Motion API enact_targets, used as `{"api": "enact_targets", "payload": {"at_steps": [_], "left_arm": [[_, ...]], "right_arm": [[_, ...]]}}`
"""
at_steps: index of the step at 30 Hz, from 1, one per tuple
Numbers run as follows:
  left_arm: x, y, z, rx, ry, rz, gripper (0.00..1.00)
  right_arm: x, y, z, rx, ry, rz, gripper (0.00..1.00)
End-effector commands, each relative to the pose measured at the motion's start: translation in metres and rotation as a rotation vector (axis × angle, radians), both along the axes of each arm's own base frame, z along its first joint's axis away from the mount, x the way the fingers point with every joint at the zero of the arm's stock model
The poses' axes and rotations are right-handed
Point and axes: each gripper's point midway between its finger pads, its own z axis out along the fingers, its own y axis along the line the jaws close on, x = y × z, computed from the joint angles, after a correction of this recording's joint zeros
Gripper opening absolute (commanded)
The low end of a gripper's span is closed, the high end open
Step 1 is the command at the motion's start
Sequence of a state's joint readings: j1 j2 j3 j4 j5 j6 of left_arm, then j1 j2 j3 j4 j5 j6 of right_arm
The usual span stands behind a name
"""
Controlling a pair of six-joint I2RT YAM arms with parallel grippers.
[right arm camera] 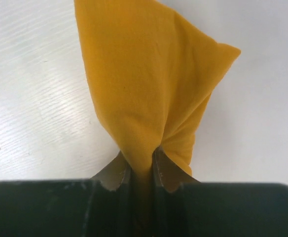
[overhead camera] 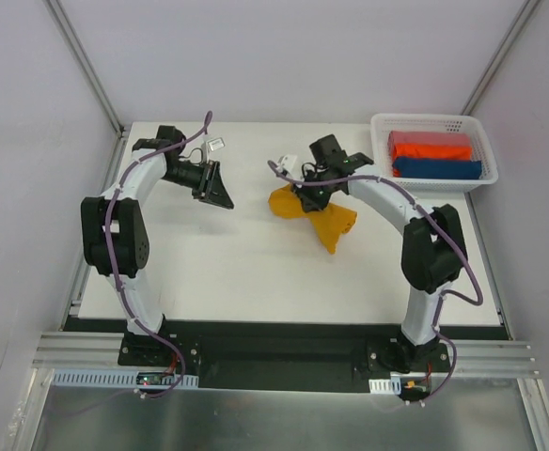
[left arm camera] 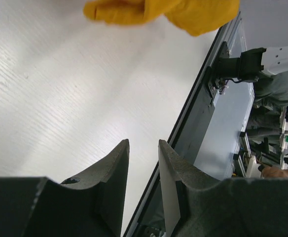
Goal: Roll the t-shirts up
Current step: Pick up the T-shirt from the center of the board, then place the T-shirt in the bin.
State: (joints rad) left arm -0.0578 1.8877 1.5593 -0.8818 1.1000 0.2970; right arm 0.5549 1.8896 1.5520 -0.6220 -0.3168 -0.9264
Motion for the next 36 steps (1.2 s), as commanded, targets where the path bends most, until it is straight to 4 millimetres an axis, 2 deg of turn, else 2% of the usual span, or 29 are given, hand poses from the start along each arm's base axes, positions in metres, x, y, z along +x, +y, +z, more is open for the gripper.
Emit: {"api": "enact_targets", "payload": {"at_steps": [1, 5, 6, 7, 8, 9, 10, 11, 13, 14, 15, 16, 17, 19, 20, 22, 23, 24, 26, 27, 31, 36], "left_arm": [[-0.020, 0.006, -0.005, 0.035, 0.037, -0.013, 0.30], [-0.024, 0.010, -0.007, 0.069, 0.060, -0.029, 0.31], [-0.024, 0.012, -0.005, 0.081, 0.054, -0.035, 0.31], [-0.024, 0.014, -0.008, 0.097, 0.037, -0.049, 0.31], [-0.030, 0.017, -0.010, 0.126, 0.051, -0.059, 0.31], [-0.031, 0.020, -0.010, 0.139, 0.025, -0.081, 0.31], [-0.034, 0.022, -0.012, 0.151, 0.029, -0.093, 0.31], [-0.041, 0.025, -0.017, 0.174, 0.075, -0.105, 0.31], [-0.045, 0.028, -0.023, 0.180, 0.107, -0.140, 0.32], [-0.047, 0.028, -0.024, 0.181, 0.126, -0.149, 0.31], [-0.049, 0.029, -0.023, 0.183, 0.151, -0.156, 0.31], [-0.049, 0.029, -0.025, 0.181, 0.165, -0.157, 0.31], [-0.047, 0.029, -0.027, 0.181, 0.174, -0.157, 0.31], [-0.044, 0.028, -0.026, 0.183, 0.163, -0.157, 0.31], [-0.042, 0.029, -0.027, 0.187, 0.165, -0.157, 0.31], [-0.041, 0.032, -0.030, 0.216, 0.161, -0.162, 0.32], [-0.041, 0.032, -0.031, 0.224, 0.162, -0.165, 0.31], [-0.041, 0.033, -0.033, 0.228, 0.162, -0.166, 0.31], [-0.043, 0.034, -0.034, 0.234, 0.171, -0.170, 0.31], [-0.045, 0.034, -0.037, 0.234, 0.182, -0.172, 0.31], [-0.049, 0.033, -0.043, 0.225, 0.213, -0.175, 0.31], [-0.048, 0.032, -0.046, 0.231, 0.221, -0.180, 0.31]], "right_arm": [[0.017, -0.023, 0.065, 0.094, -0.037, -0.162, 0.01], [0.061, -0.060, 0.095, 0.132, -0.137, -0.320, 0.01], [0.083, -0.079, 0.110, 0.153, -0.187, -0.384, 0.01], [0.096, -0.093, 0.118, 0.162, -0.211, -0.438, 0.01], [0.112, -0.118, 0.129, 0.176, -0.239, -0.512, 0.01], [0.125, -0.130, 0.133, 0.204, -0.242, -0.574, 0.01], [0.141, -0.143, 0.156, 0.237, -0.297, -0.615, 0.01], [0.154, -0.170, 0.162, 0.237, -0.325, -0.687, 0.01], [0.179, -0.193, 0.180, 0.269, -0.391, -0.758, 0.01], [0.188, -0.215, 0.183, 0.245, -0.428, -0.815, 0.01], [0.199, -0.225, 0.191, 0.241, -0.482, -0.845, 0.01], [0.209, -0.235, 0.181, 0.202, -0.498, -0.861, 0.01], [0.218, -0.252, 0.188, 0.167, -0.549, -0.908, 0.01], [0.232, -0.268, 0.187, 0.120, -0.603, -0.942, 0.01], [0.243, -0.280, 0.177, 0.081, -0.615, -0.980, 0.01], [0.254, -0.285, 0.169, 0.058, -0.633, -0.984, 0.01], [0.259, -0.287, 0.156, 0.028, -0.624, -0.978, 0.01], [0.263, -0.288, 0.151, 0.020, -0.620, -0.976, 0.01], [0.265, -0.287, 0.138, -0.017, -0.608, -0.961, 0.01], [0.264, -0.288, 0.125, -0.043, -0.586, -0.958, 0.01], [0.259, -0.295, 0.100, -0.110, -0.553, -0.965, 0.01], [0.253, -0.289, 0.074, -0.139, -0.497, -0.932, 0.01]]}}
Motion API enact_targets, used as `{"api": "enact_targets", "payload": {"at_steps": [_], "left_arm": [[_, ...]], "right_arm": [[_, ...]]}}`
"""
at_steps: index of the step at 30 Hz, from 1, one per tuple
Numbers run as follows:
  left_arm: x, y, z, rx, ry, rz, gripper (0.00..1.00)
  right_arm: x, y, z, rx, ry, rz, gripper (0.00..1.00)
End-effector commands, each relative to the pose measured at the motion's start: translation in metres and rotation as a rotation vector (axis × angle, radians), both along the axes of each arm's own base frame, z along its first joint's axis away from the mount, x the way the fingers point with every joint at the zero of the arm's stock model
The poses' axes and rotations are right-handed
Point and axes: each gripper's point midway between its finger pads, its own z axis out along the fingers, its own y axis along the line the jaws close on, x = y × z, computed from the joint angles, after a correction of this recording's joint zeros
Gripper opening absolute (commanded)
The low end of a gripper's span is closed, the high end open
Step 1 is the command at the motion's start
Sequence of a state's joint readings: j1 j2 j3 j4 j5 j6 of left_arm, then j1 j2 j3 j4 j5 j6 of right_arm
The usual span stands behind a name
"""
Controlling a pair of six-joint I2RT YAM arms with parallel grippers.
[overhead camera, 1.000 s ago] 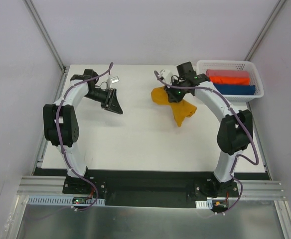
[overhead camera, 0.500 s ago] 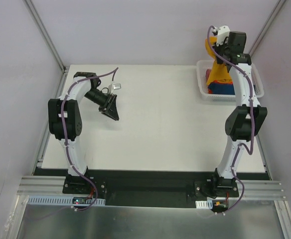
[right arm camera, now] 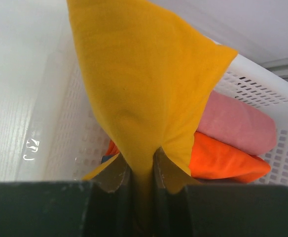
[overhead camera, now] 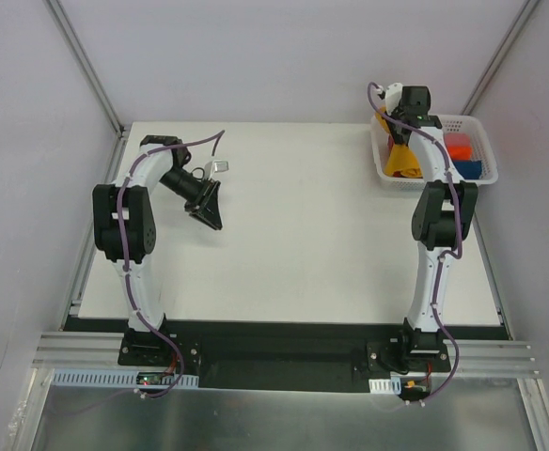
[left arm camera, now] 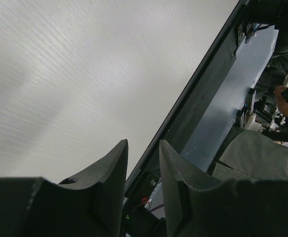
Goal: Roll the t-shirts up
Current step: Place the T-shirt in the bin.
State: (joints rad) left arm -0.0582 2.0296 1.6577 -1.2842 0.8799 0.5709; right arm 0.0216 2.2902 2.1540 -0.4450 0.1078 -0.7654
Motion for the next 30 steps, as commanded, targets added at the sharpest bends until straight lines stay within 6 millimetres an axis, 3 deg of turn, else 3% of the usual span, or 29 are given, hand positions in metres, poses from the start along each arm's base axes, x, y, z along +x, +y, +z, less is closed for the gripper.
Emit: {"api": "enact_targets", "payload": {"at_steps": [1, 8, 15, 22, 27, 28, 30], "left_arm": [[-0.007, 0.000, -0.001, -0.001, 0.024, -0.027, 0.31], [-0.005, -0.004, -0.004, -0.005, 0.030, -0.032, 0.31], [-0.002, -0.008, -0.008, -0.002, 0.034, -0.044, 0.31], [-0.008, -0.012, -0.013, 0.012, 0.053, -0.066, 0.31], [-0.009, -0.018, -0.018, 0.023, 0.057, -0.095, 0.31], [-0.009, -0.020, -0.019, 0.026, 0.058, -0.102, 0.31], [-0.011, -0.024, -0.020, 0.031, 0.060, -0.120, 0.31]], "right_arm": [[0.002, -0.005, 0.022, -0.048, -0.049, -0.018, 0.01], [-0.019, 0.031, -0.015, 0.030, 0.062, -0.014, 0.01], [-0.035, 0.048, -0.046, 0.191, 0.142, -0.094, 0.01], [-0.043, 0.040, -0.061, 0.359, 0.186, -0.232, 0.01], [-0.046, 0.047, -0.053, 0.496, 0.198, -0.269, 0.00], [-0.046, 0.048, -0.050, 0.529, 0.198, -0.272, 0.03], [-0.047, 0.064, -0.048, 0.616, 0.225, -0.231, 0.21]]}}
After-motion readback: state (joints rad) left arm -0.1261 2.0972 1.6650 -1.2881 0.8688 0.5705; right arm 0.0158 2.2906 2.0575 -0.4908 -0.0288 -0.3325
